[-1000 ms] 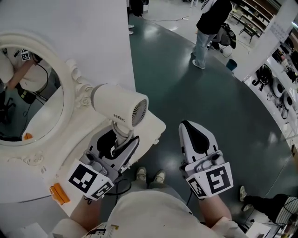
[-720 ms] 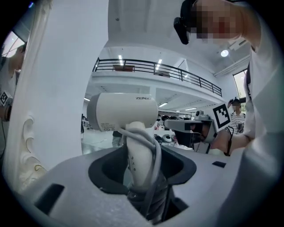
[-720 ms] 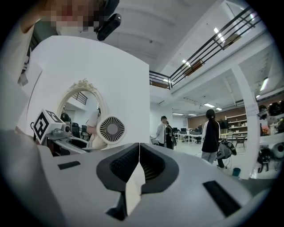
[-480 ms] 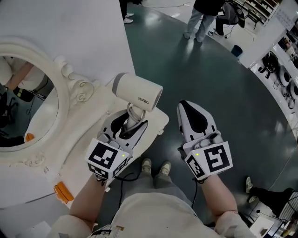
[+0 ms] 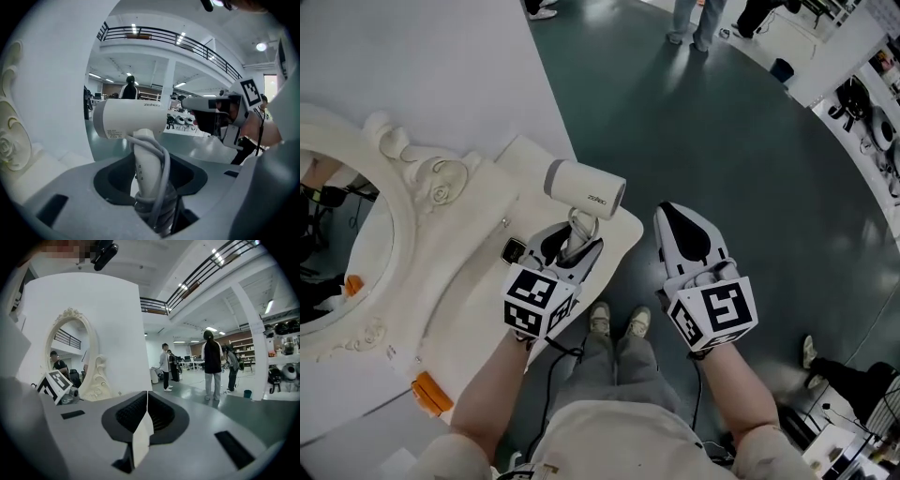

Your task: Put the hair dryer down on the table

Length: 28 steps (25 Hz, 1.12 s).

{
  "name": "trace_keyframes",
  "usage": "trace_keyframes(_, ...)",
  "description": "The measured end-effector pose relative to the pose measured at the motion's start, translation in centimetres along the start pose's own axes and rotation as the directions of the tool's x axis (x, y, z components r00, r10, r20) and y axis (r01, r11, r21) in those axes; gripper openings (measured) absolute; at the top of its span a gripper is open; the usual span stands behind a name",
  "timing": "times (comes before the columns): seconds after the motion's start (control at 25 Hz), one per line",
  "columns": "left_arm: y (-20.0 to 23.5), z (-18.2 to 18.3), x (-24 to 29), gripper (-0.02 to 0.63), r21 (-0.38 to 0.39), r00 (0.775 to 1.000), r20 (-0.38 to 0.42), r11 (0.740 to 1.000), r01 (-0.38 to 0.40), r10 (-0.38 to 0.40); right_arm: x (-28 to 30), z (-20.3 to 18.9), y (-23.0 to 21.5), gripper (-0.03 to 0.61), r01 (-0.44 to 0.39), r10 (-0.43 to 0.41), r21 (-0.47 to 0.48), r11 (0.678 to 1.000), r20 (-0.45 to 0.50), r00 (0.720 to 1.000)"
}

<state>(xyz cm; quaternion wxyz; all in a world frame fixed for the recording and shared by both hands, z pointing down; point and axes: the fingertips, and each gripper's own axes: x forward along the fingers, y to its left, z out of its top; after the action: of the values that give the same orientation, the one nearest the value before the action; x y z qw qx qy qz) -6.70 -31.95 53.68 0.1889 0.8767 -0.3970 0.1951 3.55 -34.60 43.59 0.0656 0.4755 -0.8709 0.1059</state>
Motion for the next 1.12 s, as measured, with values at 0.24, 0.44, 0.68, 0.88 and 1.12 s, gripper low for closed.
trace_keyframes(0.24,0.5,-6.0,3.8,0.216,-0.005,0.992,-0.12,0.999,0.032,-0.032,1.1,-3.9,-1.5,0.021,0.03,-0.029,0.026,0.999,-0.04,0.999)
trace_keyframes(0.44,0.5,-10.6,6.3,0.216,-0.008,0.977,-0.206,0.998,0.058,-0.058,1.3,-7.6,-2.3,0.021,0.052,-0.048,0.048,0.998,-0.08,0.996)
trace_keyframes(0.68,0.2,-14.2,8.1,0.216,-0.027,0.957,-0.281,0.997,0.071,-0.076,1.2,-11.1,-2.6,0.021,0.059,-0.048,0.081,0.995,-0.129,0.99)
trace_keyframes(0.88,0.0,-16.1,8.8,0.216,-0.01,0.94,-0.333,0.997,0.074,-0.073,0.8,-12.3,-3.1,0.021,0.073,-0.059,0.094,0.993,-0.145,0.988)
trace_keyframes(1.12,0.1,-16.6,9.3,0.216,-0.024,0.932,-0.356,0.998,0.059,-0.064,0.8,-12.3,-3.5,0.021,0.086,-0.069,0.123,0.989,-0.132,0.989)
